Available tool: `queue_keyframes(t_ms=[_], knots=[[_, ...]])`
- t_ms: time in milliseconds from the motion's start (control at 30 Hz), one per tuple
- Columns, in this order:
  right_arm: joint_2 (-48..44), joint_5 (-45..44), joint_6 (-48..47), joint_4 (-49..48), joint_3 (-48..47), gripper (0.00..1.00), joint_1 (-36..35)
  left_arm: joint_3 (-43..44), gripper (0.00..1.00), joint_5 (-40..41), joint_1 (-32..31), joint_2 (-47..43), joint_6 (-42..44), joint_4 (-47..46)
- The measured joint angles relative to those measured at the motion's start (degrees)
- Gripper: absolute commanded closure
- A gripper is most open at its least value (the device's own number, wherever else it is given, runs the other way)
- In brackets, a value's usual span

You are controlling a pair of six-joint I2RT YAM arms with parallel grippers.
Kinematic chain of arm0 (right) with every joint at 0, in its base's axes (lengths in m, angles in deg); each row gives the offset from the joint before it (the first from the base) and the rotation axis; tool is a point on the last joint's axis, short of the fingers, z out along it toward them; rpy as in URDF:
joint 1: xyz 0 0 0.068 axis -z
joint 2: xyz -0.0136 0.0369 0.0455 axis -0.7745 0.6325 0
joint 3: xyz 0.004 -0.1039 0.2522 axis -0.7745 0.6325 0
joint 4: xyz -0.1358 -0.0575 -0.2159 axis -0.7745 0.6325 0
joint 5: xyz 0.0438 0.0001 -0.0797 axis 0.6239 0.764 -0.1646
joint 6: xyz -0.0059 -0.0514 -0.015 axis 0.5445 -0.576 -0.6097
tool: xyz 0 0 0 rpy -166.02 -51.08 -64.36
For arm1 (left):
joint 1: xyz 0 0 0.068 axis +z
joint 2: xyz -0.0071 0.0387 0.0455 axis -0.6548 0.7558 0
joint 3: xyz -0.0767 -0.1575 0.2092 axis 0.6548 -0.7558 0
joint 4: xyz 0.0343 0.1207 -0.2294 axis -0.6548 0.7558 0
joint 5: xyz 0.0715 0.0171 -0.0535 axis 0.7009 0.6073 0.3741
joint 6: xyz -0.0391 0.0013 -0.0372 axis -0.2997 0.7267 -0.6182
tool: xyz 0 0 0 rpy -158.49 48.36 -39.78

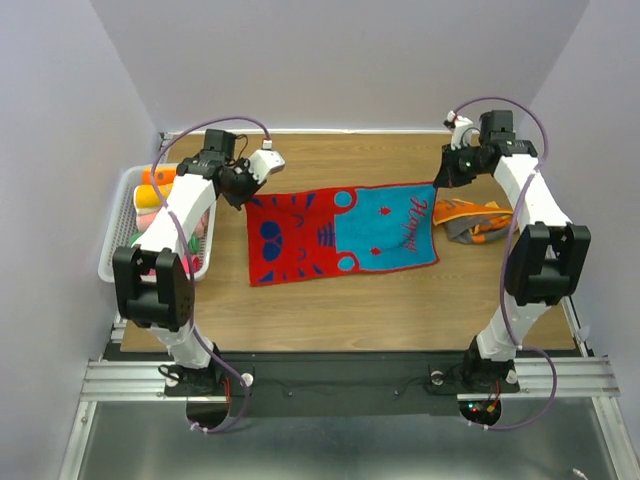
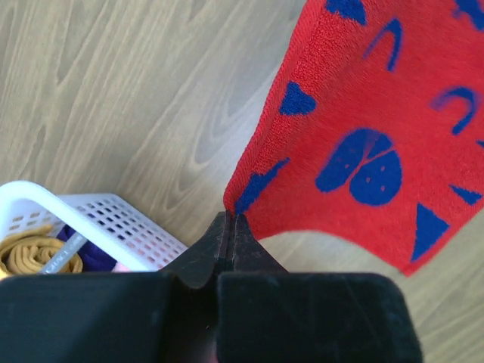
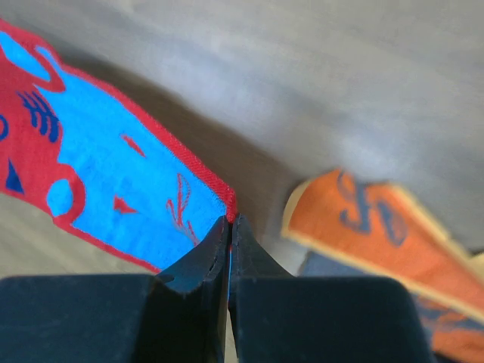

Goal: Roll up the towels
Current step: Flatten the towel

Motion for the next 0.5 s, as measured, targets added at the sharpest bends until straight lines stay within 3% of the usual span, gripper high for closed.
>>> queue_keyframes(t_ms=[300,433,500], knots=[[4.15,0.79,2.1,-2.54,-18.29,0.99,0.66,14.25,1.0,-0.85,1.88,3.13,-3.06,-3.91],[1.9,1.84,1.81,-3.89,-18.58,0.99,1.33,11.8,1.0,-1.53,2.95,-1.99,-2.54,-7.37],[-0.76,2.73,0.57,-4.92,-14.36,0.99,1.62,7.48,1.0,-2.36,3.34,-6.75,-1.05,-8.37]])
